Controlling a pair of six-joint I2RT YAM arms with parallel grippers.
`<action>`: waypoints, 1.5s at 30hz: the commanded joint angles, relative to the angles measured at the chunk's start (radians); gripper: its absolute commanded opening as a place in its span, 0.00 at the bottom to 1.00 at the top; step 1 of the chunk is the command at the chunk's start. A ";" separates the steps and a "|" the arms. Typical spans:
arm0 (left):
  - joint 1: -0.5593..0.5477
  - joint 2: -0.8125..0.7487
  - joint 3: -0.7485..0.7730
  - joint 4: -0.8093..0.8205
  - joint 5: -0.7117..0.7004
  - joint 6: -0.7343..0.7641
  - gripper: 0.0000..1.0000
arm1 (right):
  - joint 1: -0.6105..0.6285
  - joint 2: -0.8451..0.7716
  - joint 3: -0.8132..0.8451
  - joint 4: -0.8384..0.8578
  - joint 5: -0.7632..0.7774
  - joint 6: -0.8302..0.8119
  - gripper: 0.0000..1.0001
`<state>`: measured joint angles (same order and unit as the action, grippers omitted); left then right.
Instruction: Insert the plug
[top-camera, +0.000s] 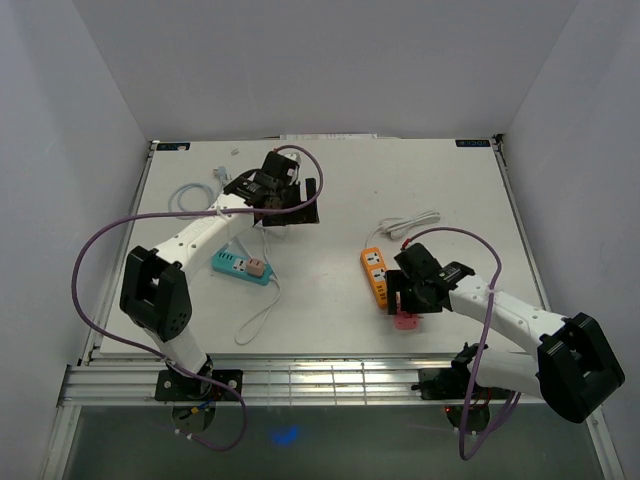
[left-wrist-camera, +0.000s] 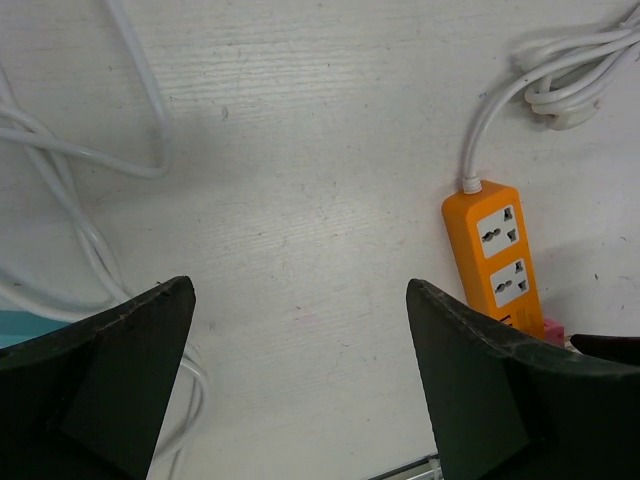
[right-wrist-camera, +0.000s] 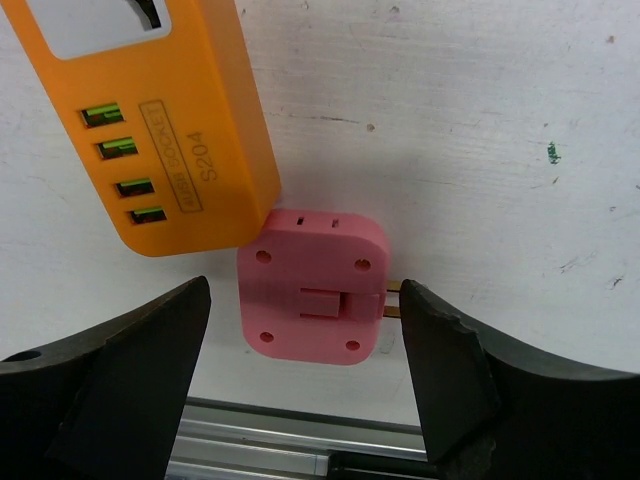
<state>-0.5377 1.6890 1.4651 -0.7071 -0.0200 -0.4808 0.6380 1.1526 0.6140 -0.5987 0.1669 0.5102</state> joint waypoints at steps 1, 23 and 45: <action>0.004 -0.083 -0.075 0.067 0.018 -0.025 0.98 | 0.017 0.007 -0.022 0.056 0.026 0.037 0.81; -0.086 -0.295 -0.443 0.425 0.249 -0.123 0.98 | 0.026 -0.031 -0.017 0.090 0.006 -0.007 0.54; -0.404 -0.572 -0.945 1.216 -0.139 -0.070 0.98 | 0.022 0.061 0.389 0.290 -0.058 0.244 0.51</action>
<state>-0.9203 1.0882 0.5278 0.3481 -0.0746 -0.6075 0.6567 1.2064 0.9512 -0.3992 0.1299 0.6670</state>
